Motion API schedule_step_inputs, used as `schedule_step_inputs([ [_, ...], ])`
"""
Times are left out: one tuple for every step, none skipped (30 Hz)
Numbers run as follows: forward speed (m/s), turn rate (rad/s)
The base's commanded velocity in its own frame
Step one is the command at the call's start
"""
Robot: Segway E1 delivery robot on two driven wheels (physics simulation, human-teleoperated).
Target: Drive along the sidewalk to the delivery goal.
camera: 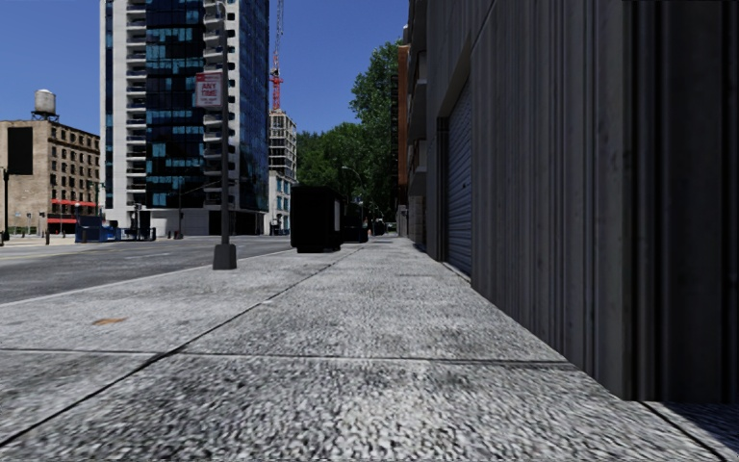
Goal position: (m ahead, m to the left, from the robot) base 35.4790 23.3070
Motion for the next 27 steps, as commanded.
schedule_step_inputs([
  [1.87, 0.0],
  [1.87, 0.0],
  [1.87, 0.0],
  [1.87, 0.0],
  [1.88, 0.0],
  [1.88, 0.0],
  [1.88, 0.0],
  [1.88, 0.0],
  [1.89, 0.0],
  [1.89, 0.0],
  [1.89, 0.0],
  [1.9, 0.0],
  [1.9, 0.0],
  [1.9, 0.0],
  [1.9, 0.0],
  [1.9, 0.0],
  [1.9, 0.0],
  [1.9, 0.0],
  [1.9, 0.0],
  [1.9, 0.0],
  [1.9, 0.0],
  [1.9, 0.0],
  [1.9, 0.0],
  [1.9, 0.0],
  [1.9, 0.0],
  [1.9, 0.0],
  [1.9, 0.0],
])
